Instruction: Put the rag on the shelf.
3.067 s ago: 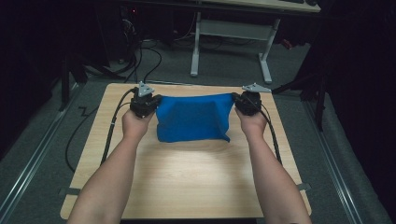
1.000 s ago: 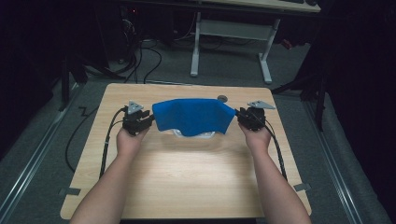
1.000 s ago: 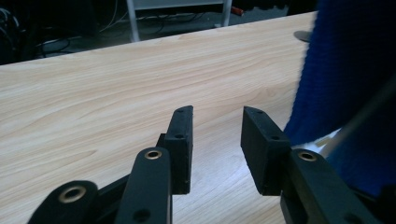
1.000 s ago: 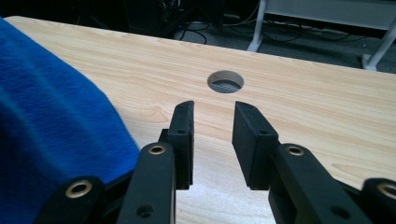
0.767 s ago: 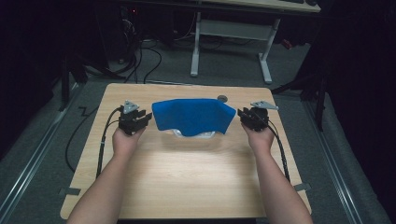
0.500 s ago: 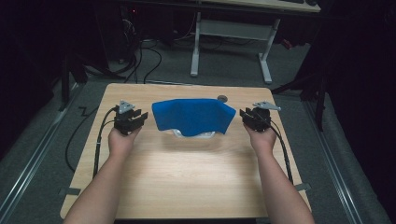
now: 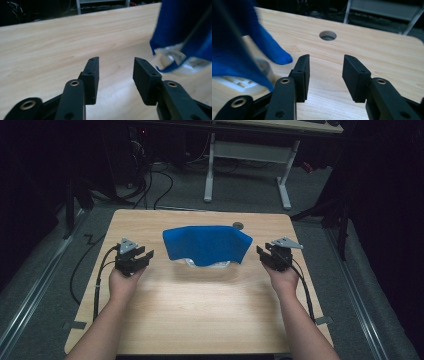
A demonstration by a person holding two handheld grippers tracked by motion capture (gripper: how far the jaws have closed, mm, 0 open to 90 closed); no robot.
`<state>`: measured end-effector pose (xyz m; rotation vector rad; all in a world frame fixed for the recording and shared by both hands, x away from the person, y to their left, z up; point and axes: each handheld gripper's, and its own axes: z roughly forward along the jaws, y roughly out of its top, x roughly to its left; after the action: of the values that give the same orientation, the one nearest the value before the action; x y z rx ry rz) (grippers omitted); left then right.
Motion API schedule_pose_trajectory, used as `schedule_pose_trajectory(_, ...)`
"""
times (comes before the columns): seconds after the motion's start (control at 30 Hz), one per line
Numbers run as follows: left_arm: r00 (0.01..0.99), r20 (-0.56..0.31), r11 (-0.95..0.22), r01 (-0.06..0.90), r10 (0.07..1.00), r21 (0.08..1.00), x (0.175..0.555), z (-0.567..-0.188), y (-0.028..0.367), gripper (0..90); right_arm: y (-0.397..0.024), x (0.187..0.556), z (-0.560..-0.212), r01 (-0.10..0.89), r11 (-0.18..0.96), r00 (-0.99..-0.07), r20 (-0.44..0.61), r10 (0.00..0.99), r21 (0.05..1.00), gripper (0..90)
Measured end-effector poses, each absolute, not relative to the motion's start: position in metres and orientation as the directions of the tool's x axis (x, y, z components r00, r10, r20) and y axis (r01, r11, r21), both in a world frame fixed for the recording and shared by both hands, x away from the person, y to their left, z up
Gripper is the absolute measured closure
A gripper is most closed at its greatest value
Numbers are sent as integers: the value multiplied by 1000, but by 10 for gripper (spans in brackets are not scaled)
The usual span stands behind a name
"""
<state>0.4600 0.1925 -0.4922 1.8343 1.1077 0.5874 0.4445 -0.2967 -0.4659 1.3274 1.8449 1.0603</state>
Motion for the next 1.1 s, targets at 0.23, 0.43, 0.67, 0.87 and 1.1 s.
schedule_pose_trajectory(0.23,531,-92,-185,446,843,876,407,-492,187,505,-284,405,-457,428,214,-346,-60,936,878,484)
schedule_pose_trajectory(0.43,581,-122,-201,461,805,864,366,-496,176,475,-268,365,-458,437,246,-404,-56,913,865,385)
schedule_pose_trajectory(0.67,672,-95,-318,464,734,827,305,-516,133,438,-246,310,-474,459,273,-446,-47,894,846,328)
schedule_pose_trajectory(0.87,724,-8,-411,400,689,819,296,-521,115,416,-233,280,-505,452,347,-499,-90,862,822,355)
schedule_pose_trajectory(1.1,694,-127,-332,486,709,808,298,-528,111,417,-231,293,-508,451,343,-506,-81,858,824,370)
